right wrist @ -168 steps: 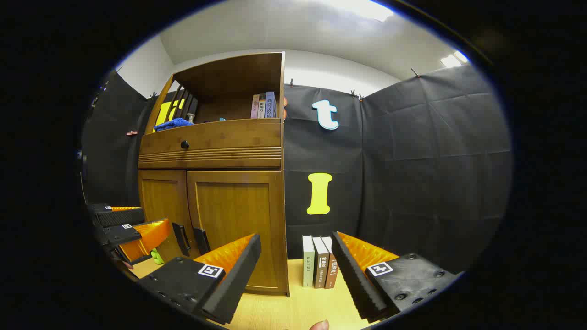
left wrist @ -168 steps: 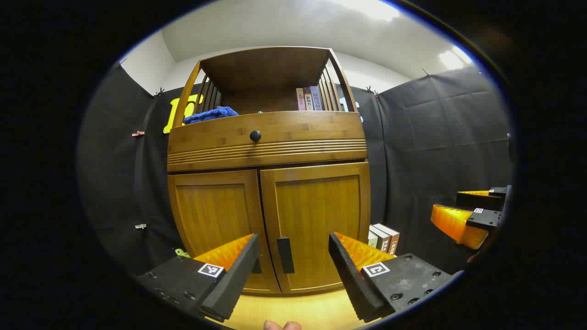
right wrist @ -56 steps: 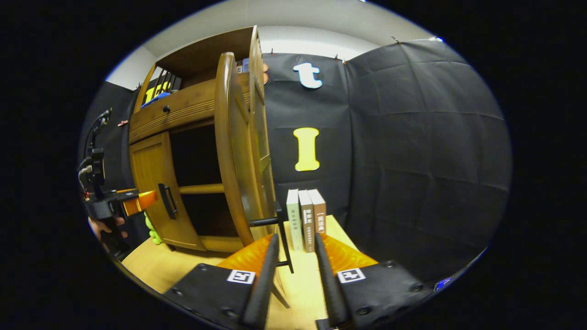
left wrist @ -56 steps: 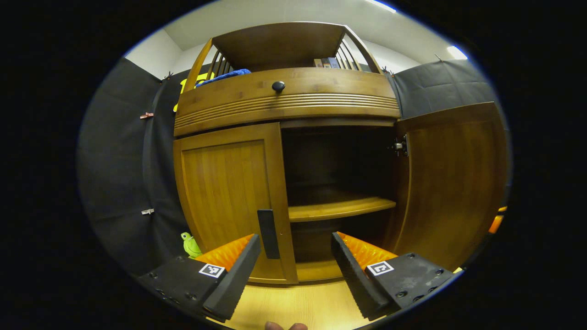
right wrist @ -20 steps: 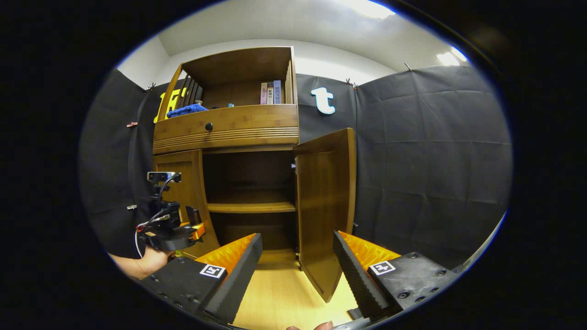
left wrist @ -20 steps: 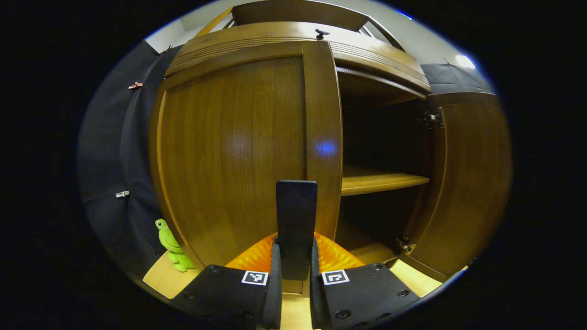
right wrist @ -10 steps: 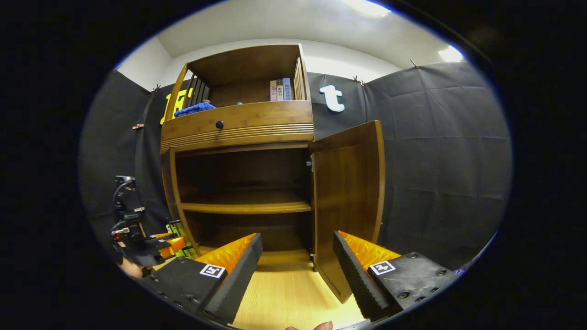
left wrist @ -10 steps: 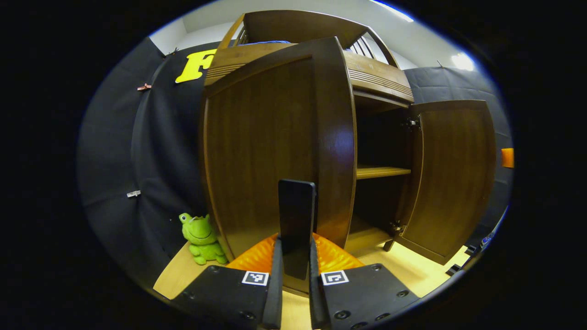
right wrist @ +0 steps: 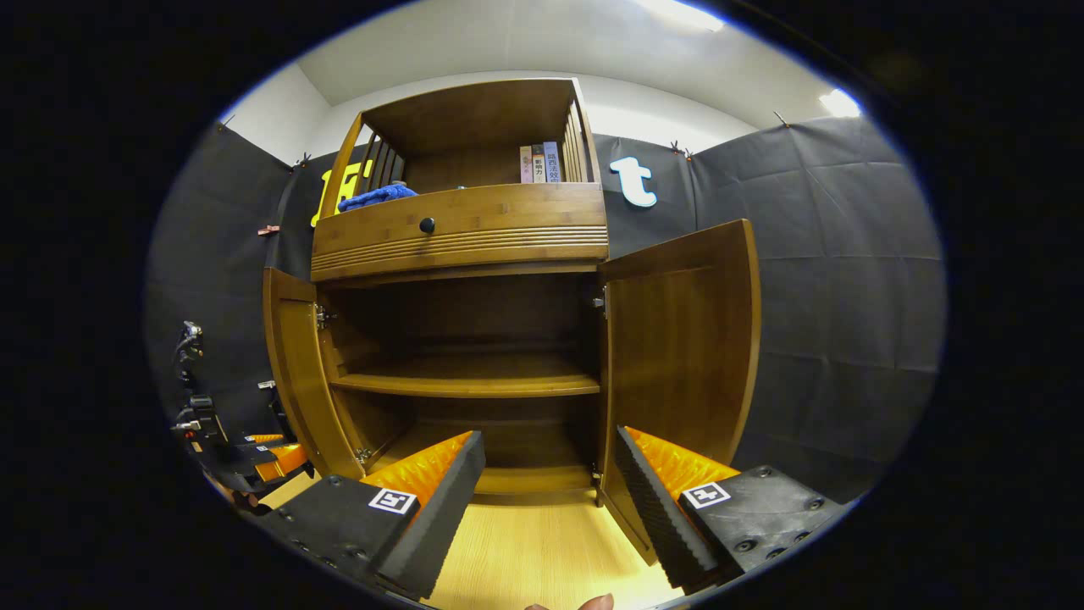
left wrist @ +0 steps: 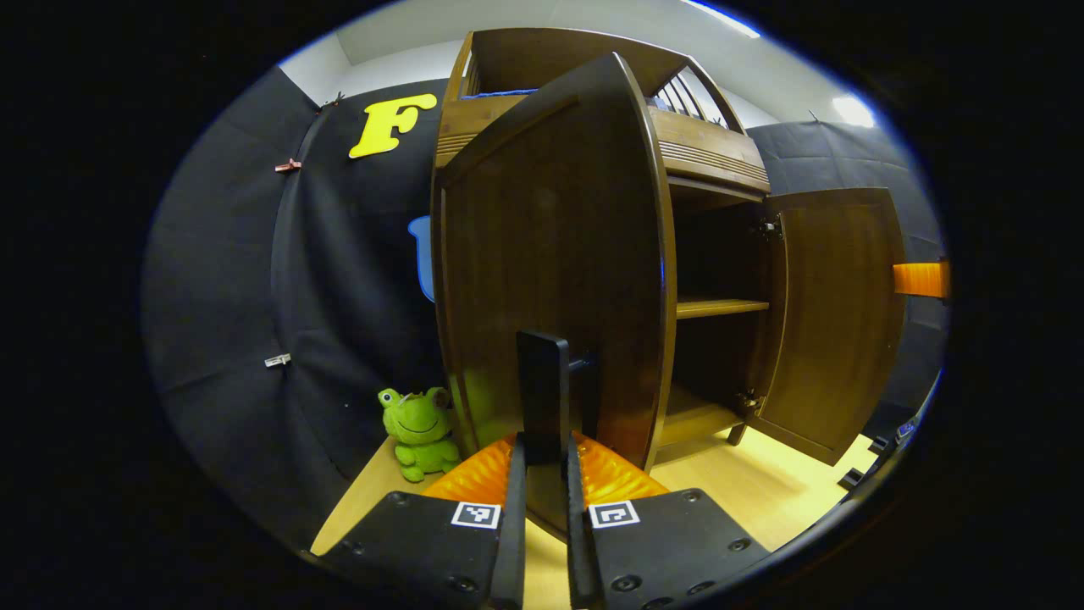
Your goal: Open the right door of the double-door shoe cabinet with the right hand, and open the left door with the left hand.
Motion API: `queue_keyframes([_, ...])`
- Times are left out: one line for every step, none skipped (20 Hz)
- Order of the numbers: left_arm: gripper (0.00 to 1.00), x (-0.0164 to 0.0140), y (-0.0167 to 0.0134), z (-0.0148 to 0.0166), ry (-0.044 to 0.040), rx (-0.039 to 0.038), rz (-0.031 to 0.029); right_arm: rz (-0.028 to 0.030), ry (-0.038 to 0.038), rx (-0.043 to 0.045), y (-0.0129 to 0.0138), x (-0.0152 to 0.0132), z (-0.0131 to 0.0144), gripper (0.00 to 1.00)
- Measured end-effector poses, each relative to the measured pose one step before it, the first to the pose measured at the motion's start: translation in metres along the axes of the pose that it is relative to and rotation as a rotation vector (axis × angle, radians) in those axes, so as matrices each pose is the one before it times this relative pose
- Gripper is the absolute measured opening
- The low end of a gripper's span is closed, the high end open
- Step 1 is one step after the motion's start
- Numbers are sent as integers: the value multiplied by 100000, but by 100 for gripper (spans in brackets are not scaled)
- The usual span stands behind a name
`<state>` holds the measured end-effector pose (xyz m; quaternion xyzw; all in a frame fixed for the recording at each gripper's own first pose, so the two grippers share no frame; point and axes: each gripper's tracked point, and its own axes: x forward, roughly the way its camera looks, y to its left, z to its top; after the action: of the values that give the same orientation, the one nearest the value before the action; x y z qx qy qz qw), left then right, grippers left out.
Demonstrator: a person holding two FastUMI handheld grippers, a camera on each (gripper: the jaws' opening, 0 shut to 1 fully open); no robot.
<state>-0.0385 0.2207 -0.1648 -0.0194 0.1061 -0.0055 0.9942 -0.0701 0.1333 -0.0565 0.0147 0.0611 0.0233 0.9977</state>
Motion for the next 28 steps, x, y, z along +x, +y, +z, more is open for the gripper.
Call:
queue_keyframes([23,-254,317,2,228,-1010,-10,680,225,-115,288,35,-94,98])
queue_keyframes([23,-257,495,-141,52,-772,352,333,115,-371,238,67,-157,98])
queue_keyframes([23,-255,516,14,-165,35,679,321,268,-489,159,36,-102,98])
queue_keyframes([20,-280,674,-135,-138,372,1012,144,-79,-399,123,110,-17,98])
queue_keyframes([21,-239,640,39,-364,625,1002,174,-103,-165,1,109,7,98])
queue_keyframes([22,-201,689,-74,-141,38,481,-26,48,37,34,10,-37,98])
queue_keyframes([19,-294,327,-86,-63,-577,296,166,166,53,74,113,-34,98])
queue_keyframes([18,-207,655,-92,251,-1004,420,-33,218,21,132,115,-105,98])
queue_keyframes([17,-225,886,2,-21,-844,1093,149,115,213,95,33,-28,98])
queue_keyframes([17,-173,1119,-139,-165,-258,1592,231,-114,336,160,64,18,98])
queue_keyframes([14,-64,917,-28,-152,-179,1343,110,-132,-36,133,96,-3,98])
queue_keyframes([16,-23,673,-14,-243,-501,289,101,77,-460,91,77,-67,98])
queue_keyframes([13,15,481,102,-303,-817,-767,15,-146,-461,131,64,-7,98])
queue_keyframes([13,-66,438,-101,-200,-571,-1196,116,-172,-197,207,73,73,98])
queue_keyframes([12,-11,480,79,-427,170,-1088,-13,-223,-85,55,105,17,98])
queue_keyframes([11,-4,555,-9,-393,436,-519,109,-17,-85,76,37,-6,98])
queue_keyframes([11,-63,576,-2,-374,-132,-690,1,60,-214,79,57,-64,98])
queue_keyframes([11,9,243,53,-287,-1340,-1717,138,114,-344,101,-14,-6,98])
queue_keyframes([10,50,128,-128,-287,-1804,-1580,58,15,-327,112,33,-40,98])
queue_keyframes([10,102,87,-12,-156,-1328,-1184,145,-2,-226,83,104,2,98])
queue_keyframes([11,-248,397,11,57,-142,-104,218,213,-100,225,-171,-156,98])
queue_keyframes([11,117,37,-135,152,202,365,204,222,-10,75,28,-73,98])
queue_keyframes([11,59,-156,90,181,169,26,187,80,20,41,15,-100,98])
queue_keyframes([11,-22,-171,3,195,491,142,0,14,-97,9,46,64,98])
queue_keyframes([11,-143,142,-84,198,896,905,-136,-91,-113,-105,76,27,98])
queue_keyframes([11,-182,-12,-64,226,833,848,-7,-220,-24,-93,32,95,98])
queue_keyframes([11,-374,-72,-102,-15,280,714,-39,-122,47,-108,13,-37,98])
queue_keyframes([11,-502,57,-132,-66,-47,753,197,95,32,-61,14,-39,98])
